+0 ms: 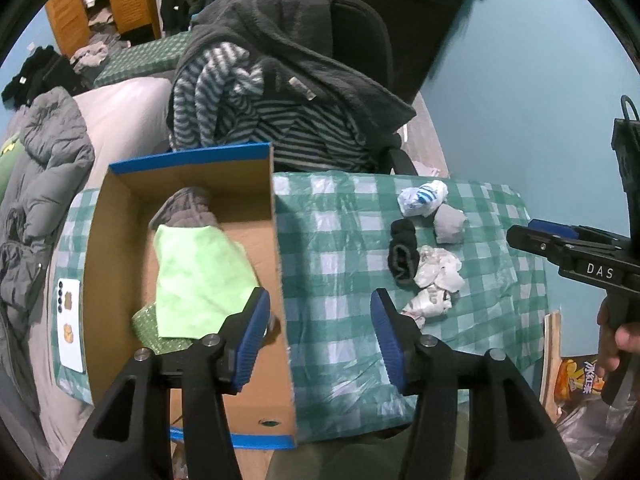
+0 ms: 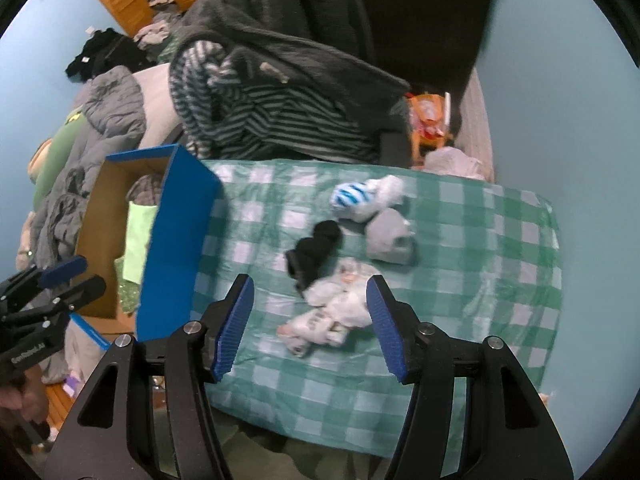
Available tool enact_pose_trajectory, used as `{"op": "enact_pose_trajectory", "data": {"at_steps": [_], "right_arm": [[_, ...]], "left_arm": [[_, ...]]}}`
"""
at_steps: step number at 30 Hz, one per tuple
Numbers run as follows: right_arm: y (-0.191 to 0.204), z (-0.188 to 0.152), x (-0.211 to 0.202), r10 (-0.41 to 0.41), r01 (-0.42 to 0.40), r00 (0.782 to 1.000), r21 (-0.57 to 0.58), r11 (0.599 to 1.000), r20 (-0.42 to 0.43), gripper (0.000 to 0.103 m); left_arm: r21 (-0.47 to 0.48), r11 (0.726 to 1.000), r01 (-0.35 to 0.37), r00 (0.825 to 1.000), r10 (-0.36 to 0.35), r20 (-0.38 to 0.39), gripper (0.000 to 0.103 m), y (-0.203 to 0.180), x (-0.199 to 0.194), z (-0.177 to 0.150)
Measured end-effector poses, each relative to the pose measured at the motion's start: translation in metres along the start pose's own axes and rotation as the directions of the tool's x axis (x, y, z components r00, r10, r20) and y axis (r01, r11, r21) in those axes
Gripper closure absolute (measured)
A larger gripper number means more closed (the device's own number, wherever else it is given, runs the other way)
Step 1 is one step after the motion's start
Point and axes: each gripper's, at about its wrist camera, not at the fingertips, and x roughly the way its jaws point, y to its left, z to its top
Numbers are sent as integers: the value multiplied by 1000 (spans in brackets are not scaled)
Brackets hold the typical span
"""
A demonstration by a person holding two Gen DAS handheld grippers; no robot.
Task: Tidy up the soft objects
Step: 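Move both tools back over the table toward the black and grey socks, then grasp the black sock with the left tool while the right tool grasps the grey sock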
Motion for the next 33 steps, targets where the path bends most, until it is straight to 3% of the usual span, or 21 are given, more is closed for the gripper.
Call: {"op": "enact_pose_trajectory", "data": {"at_steps": [21,33], "right_arm": [[-61,-1,28,-12,14,999,44,999,-50,44],[-70,19,78,-7,9,995,17,1000,-96,44]], "left_arm": [[85,995,43,993,-33,-118,47,-57,65,28],[105,992,63,977,-40,-208,47,-76,121,42]]}}
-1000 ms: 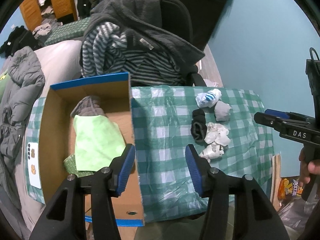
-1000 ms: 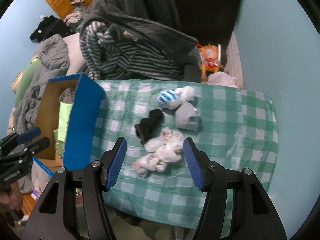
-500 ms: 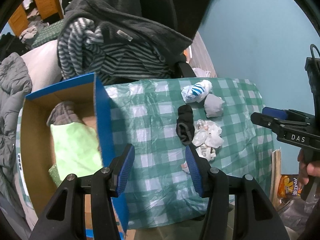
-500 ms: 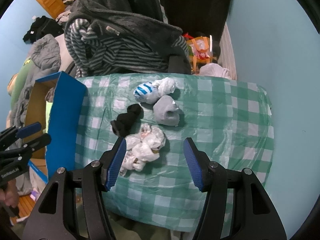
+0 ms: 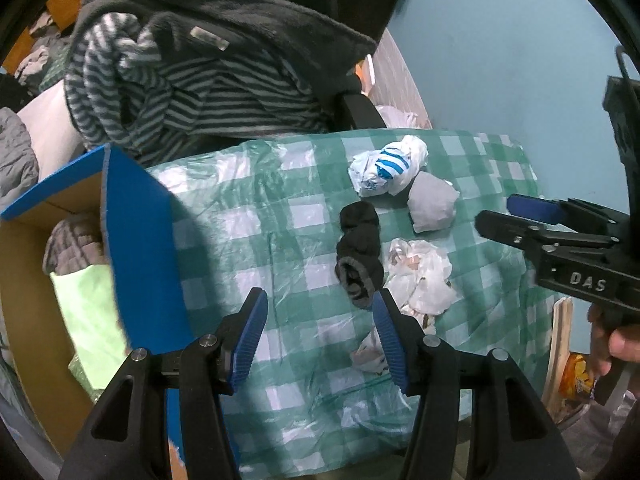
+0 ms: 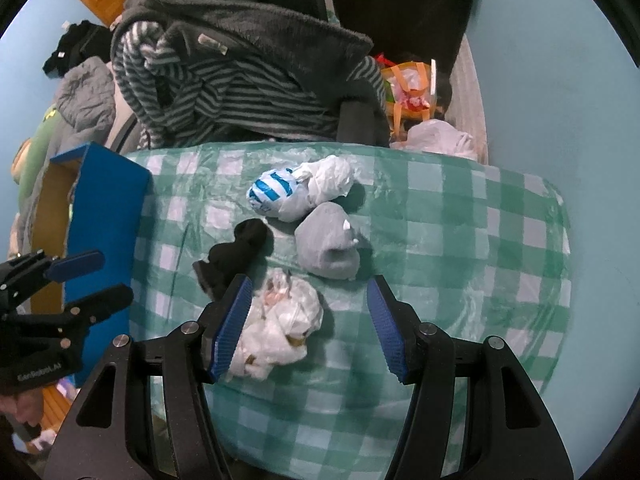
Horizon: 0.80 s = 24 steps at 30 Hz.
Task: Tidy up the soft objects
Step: 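Grasp the black sock with the left tool while the right tool grasps the grey sock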
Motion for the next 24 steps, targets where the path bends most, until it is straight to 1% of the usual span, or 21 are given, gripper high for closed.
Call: {"op": "enact_pose_trajectory", "data": {"at_steps": [7,12,13,15,18,21,24], "right_arm": [[-4,14,26,-7,6,1000,-17,1000,-28,44],[-9,23,42,-4,4,999,-12,1000,-45,44],[-9,24,44,-5,4,999,-12,1000,-48,44],[-10,26,52,-7,6,998,-11,1000,-57,44],[-10,27,61,-9,8,998,-17,1000,-67,44],[-10,28,69,-16,14,997,-25,1000,-74,44],[-10,28,75,-23,20,996,-35,999,-82,44]], "left_arm": [[33,999,-8,1000,8,-24,47,-8,19,14],[23,1000,8,999,-7,-46,47,-10,31,23],[21,1000,16,999,-15,-47,46,-10,33,25],[18,999,27,998,-26,-55,33,-10,39,28],[17,999,27,998,-26,-53,33,-12,43,30],[17,999,46,997,-45,-64,33,-16,49,33],[16,999,39,996,-38,-78,33,-20,58,38]]}}
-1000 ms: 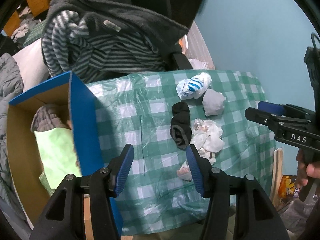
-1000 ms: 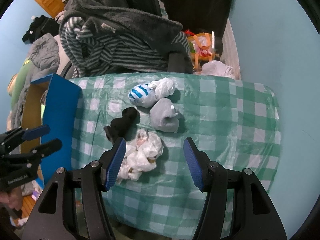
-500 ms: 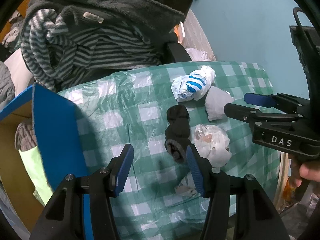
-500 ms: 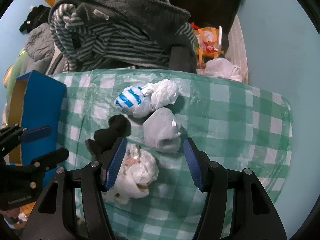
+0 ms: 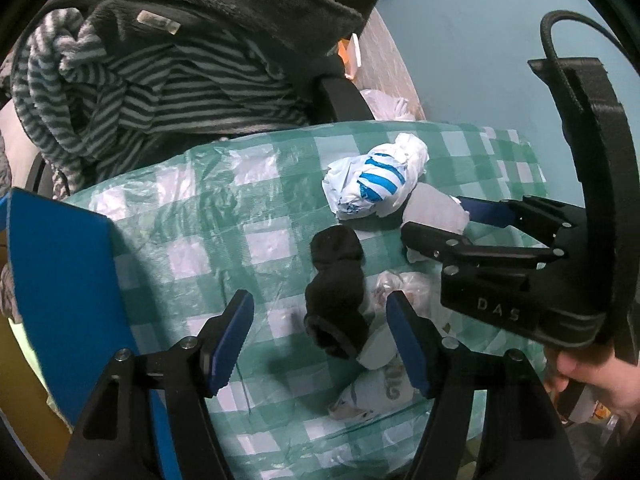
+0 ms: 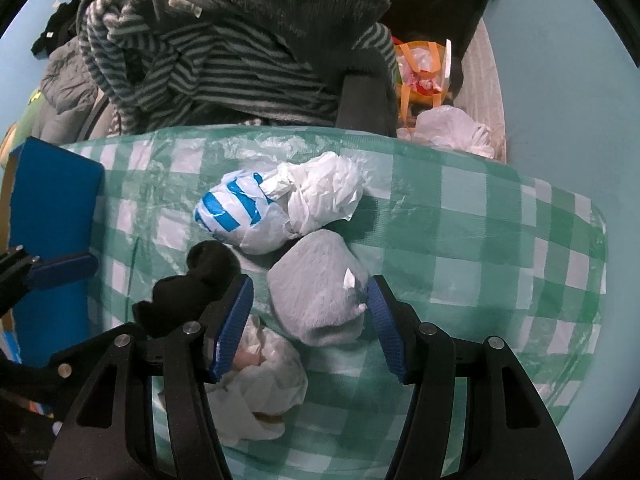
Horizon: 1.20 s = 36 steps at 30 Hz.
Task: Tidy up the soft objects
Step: 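Grasp the black sock with the left tool while the right tool grasps the grey sock, then carry the black sock with the left tool while the right tool carries the grey sock to the box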
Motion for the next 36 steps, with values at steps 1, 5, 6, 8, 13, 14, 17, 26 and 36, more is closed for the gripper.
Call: {"op": "enact_pose_trajectory", "data": {"at_steps": [1,5,6,8,13,14,17,26,36], "right_arm": [[0,0,2,-2,2,1000,-4,1000,-3,44],[-2,-2,9,4,-4,1000,-19,1000,-20,45],[-4,-3,11,10,-10,1000,-22,1000,-26,52],[-7,-7,12,24,-25,999,-17,1000,-36,60],[-14,-14,6,30,-30,999,-1,1000,-20,70],[-15,-15,4,28,-28,999,-1,1000,-17,71],[-20,-20,-2,31,-31,1000,9,999,-5,72],[-22,-37,-14,38,-38,999,27,999,12,72],[-15,-46,-29,34,-35,999,20,999,34,72]], "left_arm": [[-1,1000,-3,1000,3,-8,33,-1,3,1],[4,1000,-12,1000,12,-25,33,-5,13,4],[10,1000,-18,999,18,-31,33,-6,16,5],[19,999,-31,999,31,-42,33,-7,21,6],[41,999,-35,998,37,-43,33,-12,29,7],[46,998,-39,998,41,-42,33,-12,30,7],[63,997,-47,998,50,-44,36,-13,34,6],[114,992,-53,998,58,-39,66,-16,36,-1],[89,993,-80,997,81,-10,66,4,21,-17]]}}
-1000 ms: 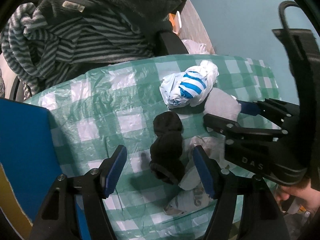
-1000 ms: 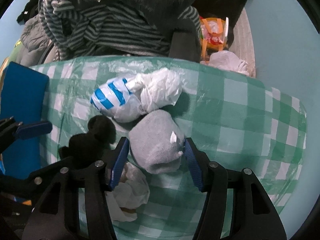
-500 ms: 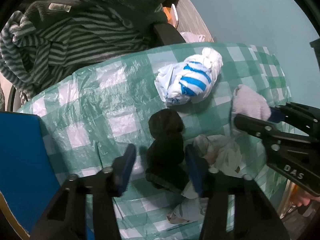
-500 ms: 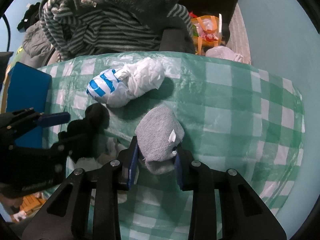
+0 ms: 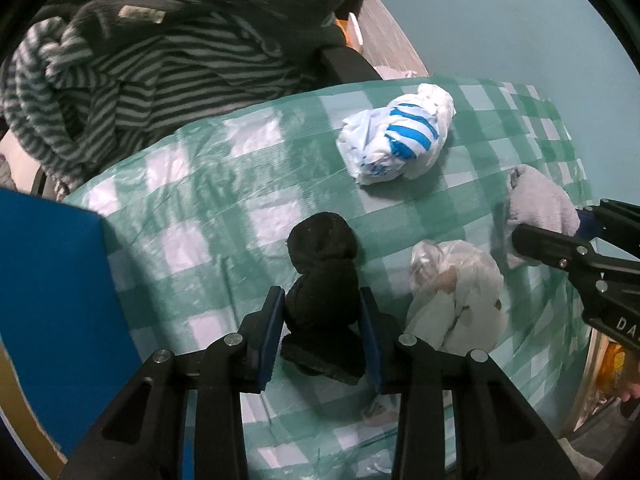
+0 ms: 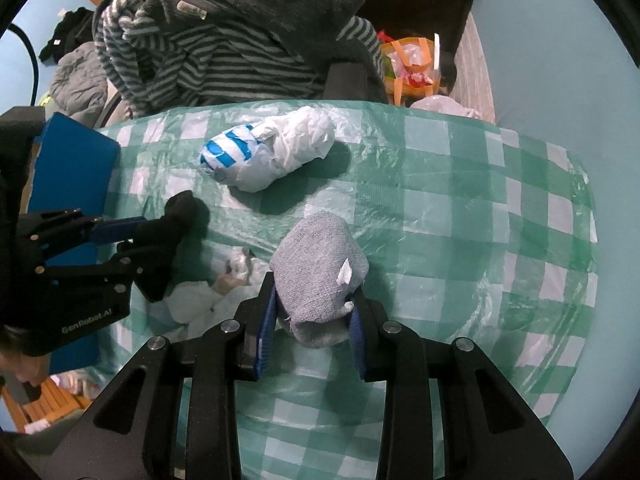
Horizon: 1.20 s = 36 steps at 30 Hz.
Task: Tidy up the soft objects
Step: 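Carry the black sock with the left tool while the right tool carries the grey sock to the box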
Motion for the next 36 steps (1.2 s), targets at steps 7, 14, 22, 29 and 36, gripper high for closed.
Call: {"op": "enact_pose_trajectory", "data": {"at_steps": [7,14,22,29,36], "right_arm": [[13,-4,-15,2,-2,1000,-22,1000,18,72],[28,-10,-33,7,-5,999,-40,999,42,72],[45,-19,-55,16,-13,998,-51,999,63,72],[61,-28,-71,16,-11,997,-59,998,82,72],[74,-35,-84,20,-14,995,-66,998,95,72]], "left_arm": [[-25,1000,-5,999,6,41,66,13,-24,-19],[-37,999,-3,995,7,101,66,18,-53,-38],[-30,1000,-6,991,10,134,66,18,-77,-60],[-49,999,11,986,-2,166,66,25,-99,-78],[-51,999,15,982,-6,188,66,34,-120,-94]]}}
